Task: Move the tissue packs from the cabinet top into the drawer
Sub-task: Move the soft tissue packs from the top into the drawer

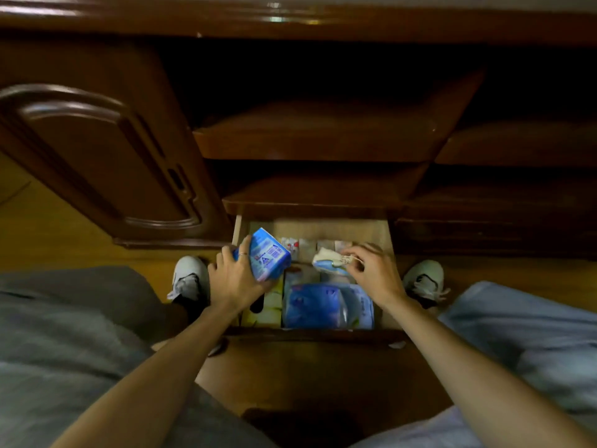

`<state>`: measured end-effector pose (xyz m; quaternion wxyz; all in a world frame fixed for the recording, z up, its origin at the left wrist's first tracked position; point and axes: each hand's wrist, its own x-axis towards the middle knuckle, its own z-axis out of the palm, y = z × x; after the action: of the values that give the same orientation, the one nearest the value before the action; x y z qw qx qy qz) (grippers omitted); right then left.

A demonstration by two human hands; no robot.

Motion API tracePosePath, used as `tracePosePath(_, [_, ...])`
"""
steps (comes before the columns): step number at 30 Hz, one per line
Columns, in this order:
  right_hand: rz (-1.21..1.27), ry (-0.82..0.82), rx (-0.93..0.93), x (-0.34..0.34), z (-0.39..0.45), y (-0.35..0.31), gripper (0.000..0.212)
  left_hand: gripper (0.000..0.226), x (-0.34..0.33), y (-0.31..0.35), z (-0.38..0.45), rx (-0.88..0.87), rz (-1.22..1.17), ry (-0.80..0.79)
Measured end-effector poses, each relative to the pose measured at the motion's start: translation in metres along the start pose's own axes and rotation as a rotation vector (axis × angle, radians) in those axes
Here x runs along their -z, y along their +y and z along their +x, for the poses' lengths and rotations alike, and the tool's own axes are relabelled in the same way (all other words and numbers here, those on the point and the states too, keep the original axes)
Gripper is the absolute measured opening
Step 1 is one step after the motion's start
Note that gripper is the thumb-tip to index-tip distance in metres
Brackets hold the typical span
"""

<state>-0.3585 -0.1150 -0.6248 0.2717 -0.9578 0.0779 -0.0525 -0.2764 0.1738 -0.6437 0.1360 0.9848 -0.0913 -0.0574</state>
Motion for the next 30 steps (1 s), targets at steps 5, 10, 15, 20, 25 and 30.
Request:
tracePosePath(5, [0.053, -0.638, 0.016, -0.034, -0.008, -0.007, 0.013, 0.115, -0.017, -0.005, 0.005, -0.003, 0.040, 0.002])
tracePosePath(10, [-0.070, -0.378, 0.038, -0.062, 0.000, 0.002, 0.040, 0.110, -0.028, -0.004, 0.004, -0.116, 0.155, 0.009])
tracePosePath(15, [-0.276, -0.664, -0.022, -0.084, 0.013, 0.019, 0.087, 0.106, -0.028, 0.000, 0.007, -0.098, 0.134, 0.002])
tracePosePath(20, [-0.269, -0.558, 0.254, -0.105, 0.012, 0.010, 0.056, 0.105, -0.030, -0.001, 0.009, -0.108, 0.139, 0.006])
tracePosePath(25, [-0.210, -0.622, 0.208, -0.114, 0.012, 0.003, 0.035, 0.105, -0.031, -0.003, 0.011, -0.123, 0.143, 0.026])
tracePosePath(30, [0.042, -0.696, 0.063, -0.098, 0.026, 0.010, 0.025, 0.106, -0.032, -0.004, 0.014, -0.124, 0.144, 0.005])
